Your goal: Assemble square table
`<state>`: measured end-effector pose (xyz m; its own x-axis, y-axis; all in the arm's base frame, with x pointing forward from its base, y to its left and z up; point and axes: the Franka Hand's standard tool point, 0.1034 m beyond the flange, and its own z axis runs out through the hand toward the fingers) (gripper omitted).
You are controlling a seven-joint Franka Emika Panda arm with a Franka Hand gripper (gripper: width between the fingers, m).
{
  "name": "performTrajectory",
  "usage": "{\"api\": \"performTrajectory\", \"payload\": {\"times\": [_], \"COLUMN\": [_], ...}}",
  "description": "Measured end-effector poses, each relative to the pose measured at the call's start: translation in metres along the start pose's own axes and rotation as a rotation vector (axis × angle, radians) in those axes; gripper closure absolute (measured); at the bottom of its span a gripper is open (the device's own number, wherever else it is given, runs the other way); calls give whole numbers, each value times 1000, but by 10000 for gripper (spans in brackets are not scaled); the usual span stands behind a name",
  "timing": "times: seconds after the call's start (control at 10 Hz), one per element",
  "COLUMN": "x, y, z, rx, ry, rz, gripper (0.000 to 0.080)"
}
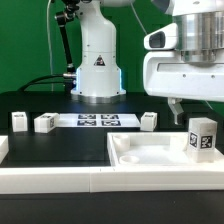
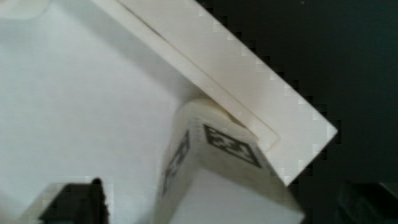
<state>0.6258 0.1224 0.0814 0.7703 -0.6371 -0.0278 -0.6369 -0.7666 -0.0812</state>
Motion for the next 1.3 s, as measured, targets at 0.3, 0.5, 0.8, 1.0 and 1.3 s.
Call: {"api": "performTrajectory", "payload": {"times": [0.3,0.5,0.8,1.0,1.3], "x": [-3,-2,-1,2,3], "y": [-3,-3,-2,1,1], "z": [-1,-1,-1,-1,-1], "rx": [-21,-22,-24,-26,-27], "ry": [17,16,14,13,12], "rz": [-222,-395,-612,-740,-793], "gripper": [150,150,150,150,284]}}
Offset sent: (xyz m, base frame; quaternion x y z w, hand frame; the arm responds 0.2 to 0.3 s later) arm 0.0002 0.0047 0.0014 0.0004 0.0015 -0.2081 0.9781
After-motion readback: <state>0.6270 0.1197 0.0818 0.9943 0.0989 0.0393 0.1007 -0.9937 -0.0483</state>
